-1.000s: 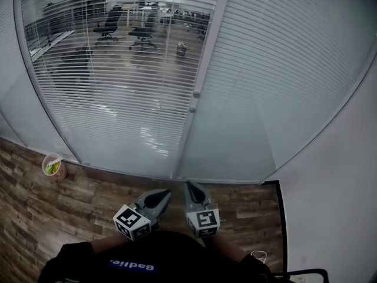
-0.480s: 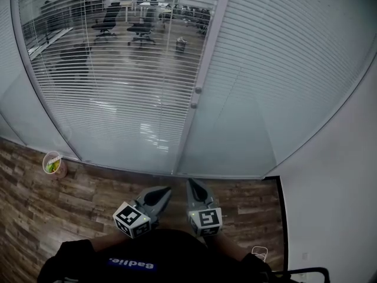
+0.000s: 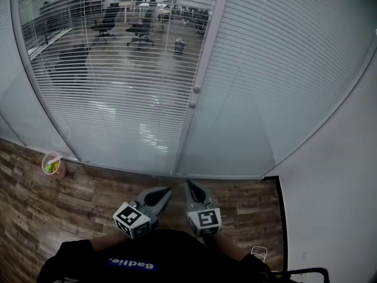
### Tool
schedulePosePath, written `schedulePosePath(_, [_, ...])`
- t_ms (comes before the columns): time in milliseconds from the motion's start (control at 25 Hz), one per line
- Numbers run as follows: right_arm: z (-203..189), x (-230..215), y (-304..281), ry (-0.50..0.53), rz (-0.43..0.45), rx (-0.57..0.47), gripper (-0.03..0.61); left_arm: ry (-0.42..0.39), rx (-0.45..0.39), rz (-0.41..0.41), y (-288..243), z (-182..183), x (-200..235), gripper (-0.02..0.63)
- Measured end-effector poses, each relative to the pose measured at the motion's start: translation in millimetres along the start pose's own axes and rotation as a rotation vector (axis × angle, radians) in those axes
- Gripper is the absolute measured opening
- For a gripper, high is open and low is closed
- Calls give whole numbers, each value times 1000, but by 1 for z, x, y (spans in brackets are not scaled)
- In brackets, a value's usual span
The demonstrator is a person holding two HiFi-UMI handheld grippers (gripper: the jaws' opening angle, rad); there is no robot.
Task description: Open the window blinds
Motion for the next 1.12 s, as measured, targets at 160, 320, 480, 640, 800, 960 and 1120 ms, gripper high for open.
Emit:
schedulePosePath(160, [-4,-1,0,-8,-3,9,2,-2,3,0,0,-1,-1,0])
schedulePosePath(320, [-6,-2,1,-9,-6,15,2,-2,4,3,0,-1,-2,0])
schedulePosePath(480, [-6,-2,0,-8,-3,14,2,-1,3,7,-1,-1,-2,0])
schedulePosePath(640, [-6,-3,1,-8,-4,18,2,-6,2,5,-2,-1,-3,0])
schedulePosePath(800, [-5,-3,3,-9,-4,28,2,-7,2,3,-4,-2,-5,0])
schedulePosePath(960, [-8,-6,4,-8,-9,18,2,-7,2,2,-4,-3,-6,0])
schedulePosePath(1120, [-7,-7,5,-13,-9,19,2,-5,2,1,-6,-3,-8,0])
Point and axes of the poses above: the fingertips, and each gripper's own axes: y backward along the fingers, x to its left, z out of its top, the point moved 2 cm from there along y, backward along the fingers, and after that the axes turned 8 degrees about -y, right-handed, at the moved point
